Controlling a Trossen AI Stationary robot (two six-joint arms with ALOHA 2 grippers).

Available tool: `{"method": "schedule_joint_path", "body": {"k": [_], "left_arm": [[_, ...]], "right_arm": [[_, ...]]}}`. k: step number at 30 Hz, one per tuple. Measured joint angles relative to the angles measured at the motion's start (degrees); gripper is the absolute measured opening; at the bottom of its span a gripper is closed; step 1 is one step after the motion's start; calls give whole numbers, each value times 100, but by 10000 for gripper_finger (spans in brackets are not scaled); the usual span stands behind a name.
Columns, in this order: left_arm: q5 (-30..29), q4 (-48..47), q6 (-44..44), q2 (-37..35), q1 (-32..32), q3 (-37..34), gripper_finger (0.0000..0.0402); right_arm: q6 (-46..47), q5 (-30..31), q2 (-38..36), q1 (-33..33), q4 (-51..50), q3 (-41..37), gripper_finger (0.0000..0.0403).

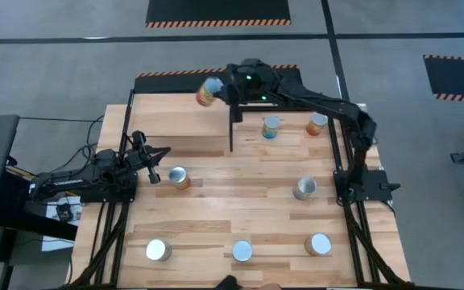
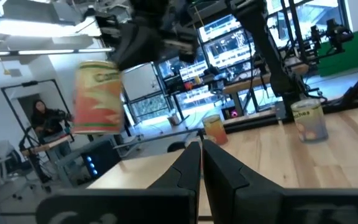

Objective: Pick and place cans onto a shelf
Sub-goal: Put the left canned corn on the shelf

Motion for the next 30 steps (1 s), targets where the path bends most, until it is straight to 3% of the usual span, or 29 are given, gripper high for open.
{"method": "schedule_joint_path", "body": {"k": [13, 30], "left_arm": [[15, 56, -3, 2, -2, 0, 9], [15, 71, -42, 2, 0, 0, 9]], "right_arm": [[-299, -128, 1578, -530, -2191, 2398, 4], [-293, -262, 1735, -602, -2537, 2432, 9]]}}
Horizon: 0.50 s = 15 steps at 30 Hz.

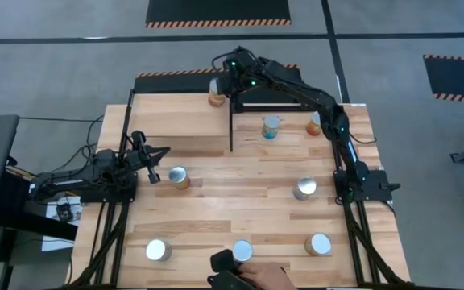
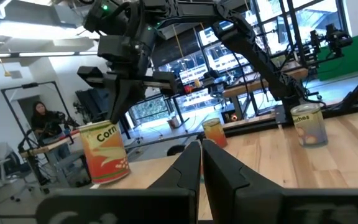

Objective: Pick and place cans onto a shelf
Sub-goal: Put the left canned corn on the shelf

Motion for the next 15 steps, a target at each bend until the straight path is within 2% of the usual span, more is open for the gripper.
{"method": "schedule_joint_path", "body": {"k": [8, 15], "left_arm": [[0, 0, -18, 0, -2, 0, 9], [1, 0, -18, 0, 0, 0, 9]], "right_arm": [[2, 301, 0, 61, 3, 0, 52], [101, 294, 0, 92, 21, 0, 99]]}}
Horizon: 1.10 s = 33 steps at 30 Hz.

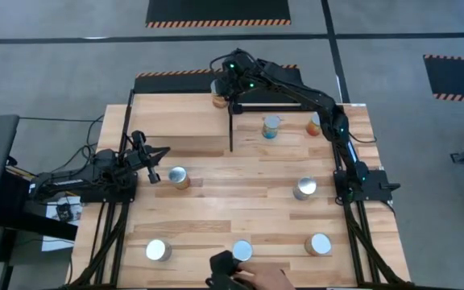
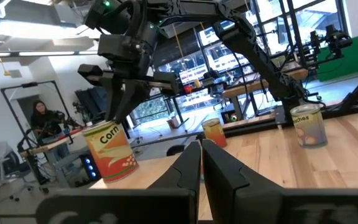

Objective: Pick and place cans onto a shelf
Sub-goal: Put the left canned corn on the shelf, then put the left canned green beans on the shelf

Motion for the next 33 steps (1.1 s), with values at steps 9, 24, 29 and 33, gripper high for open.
{"method": "schedule_joint_path", "body": {"k": [9, 24, 29, 33], "left_arm": [[0, 14, 0, 0, -1, -2, 9], [8, -28, 103, 0, -2, -2, 9], [10, -31, 101, 0, -2, -2, 9], [91, -42, 21, 0, 0, -2, 9]], "right_arm": [[-77, 434, -437, 322, 38, 11, 105], [403, -1189, -937, 641, 673, -1380, 4], [922, -1224, -1570, 914, 3483, -3425, 3], [1633, -964, -2088, 1049, 5892, -5102, 3]]}}
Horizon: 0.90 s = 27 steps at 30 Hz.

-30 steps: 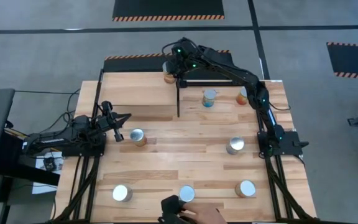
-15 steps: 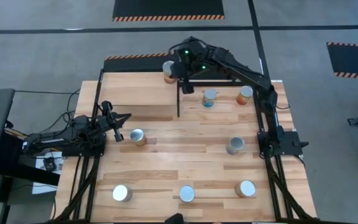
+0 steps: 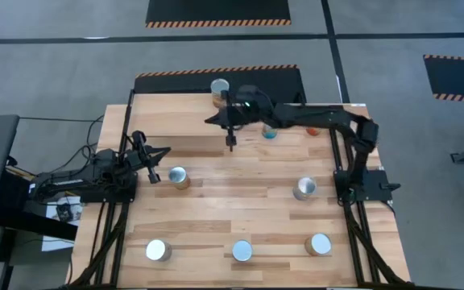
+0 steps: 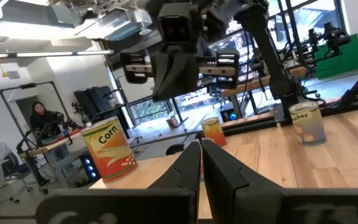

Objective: Pick and place cans onto a shelf
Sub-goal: Put the left canned green beans on the shelf

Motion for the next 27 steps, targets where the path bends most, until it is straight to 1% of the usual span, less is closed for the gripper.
{"method": "schedule_joint_path", "body": {"k": [3, 6, 10, 12, 14, 16, 19, 20, 22, 25, 27], "left_arm": [[221, -20, -48, 0, 0, 0, 9], [426, -88, -149, 0, -1, 0, 9], [503, -170, -260, 0, -2, -2, 9], [504, -72, -172, 0, -2, -4, 9], [588, 14, -51, 5, -1, 52, 9], [786, -9, 156, 86, -1, 264, 9], [909, -320, 377, 446, -4, 855, 8], [881, -499, 363, 635, -4, 1089, 6], [721, -807, 56, 1099, -4, 1469, 2], [592, -1140, -424, 1926, -4, 1934, 1], [614, -1635, -679, 2485, -9, 2303, 1]], "right_arm": [[607, 340, -367, 59, 1303, -1045, 3], [1070, 809, -670, 51, 2069, -1936, 4], [1280, 1513, -1071, 73, 3211, -2942, 4], [1286, 1680, -1295, 65, 3686, -3371, 4], [1278, 1657, -1595, 11, 3980, -3838, 4], [1269, 1578, -1892, -120, 4245, -4273, 4], [1402, 1002, -2286, -395, 4541, -4847, 3], [1472, 827, -2415, -480, 4629, -4986, 3], [1593, 655, -2679, -625, 4691, -5199, 4], [1617, 649, -3053, -818, 4516, -5425, 7], [1615, 655, -3252, -928, 4516, -5541, 7]]}}
